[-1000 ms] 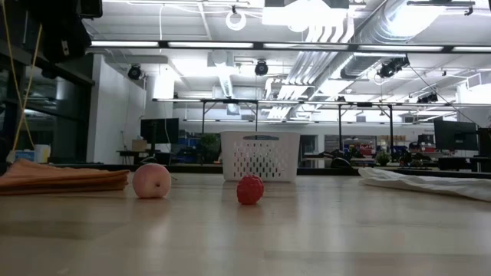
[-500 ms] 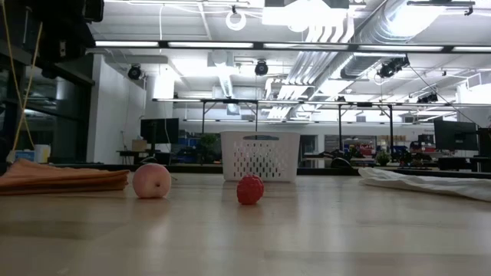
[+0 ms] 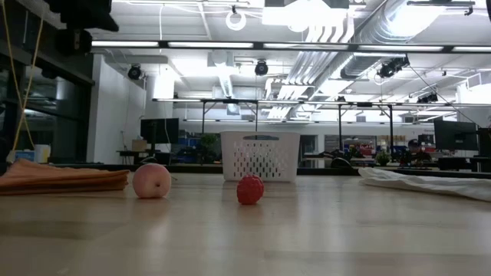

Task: Pick and placing Produce into tupperware
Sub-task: Put the red cherry into the white bin

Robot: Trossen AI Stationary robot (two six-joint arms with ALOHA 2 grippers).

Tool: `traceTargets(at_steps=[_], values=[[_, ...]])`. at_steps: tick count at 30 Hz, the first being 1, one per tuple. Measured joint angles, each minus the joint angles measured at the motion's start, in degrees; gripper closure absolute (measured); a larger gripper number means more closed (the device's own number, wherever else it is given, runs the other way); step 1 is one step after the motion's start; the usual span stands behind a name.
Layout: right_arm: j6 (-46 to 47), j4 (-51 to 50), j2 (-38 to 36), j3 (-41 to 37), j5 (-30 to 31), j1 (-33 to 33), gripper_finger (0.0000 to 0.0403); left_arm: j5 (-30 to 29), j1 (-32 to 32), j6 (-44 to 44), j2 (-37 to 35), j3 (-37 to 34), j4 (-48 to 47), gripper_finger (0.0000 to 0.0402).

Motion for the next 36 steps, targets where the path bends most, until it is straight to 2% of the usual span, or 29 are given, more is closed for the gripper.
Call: traceTargets(at_steps=[9, 16, 26, 36], values=[[-11.43, 6.76, 0.0, 0.0, -11.5, -12.42, 0.0308, 2.29, -0.01, -1.78, 0.0, 0.0, 7.79, 0.0401], [-14.5, 13.12, 0.18, 0.0, -23.13, -21.43, 0.0308, 2.72, 0.0, -1.72, 0.01, 0.0, 12.21, 0.0401], [-14.71, 15.56, 5.46, 0.02, -35.9, -29.06, 0.0308, 3.01, -0.01, -1.71, 0.01, 0.0, 17.42, 0.0401], [-16.22, 15.78, 14.34, 0.0, -44.26, -34.66, 0.0308, 4.56, 0.0, -0.12, 0.01, 0.0, 18.28, 0.0401]])
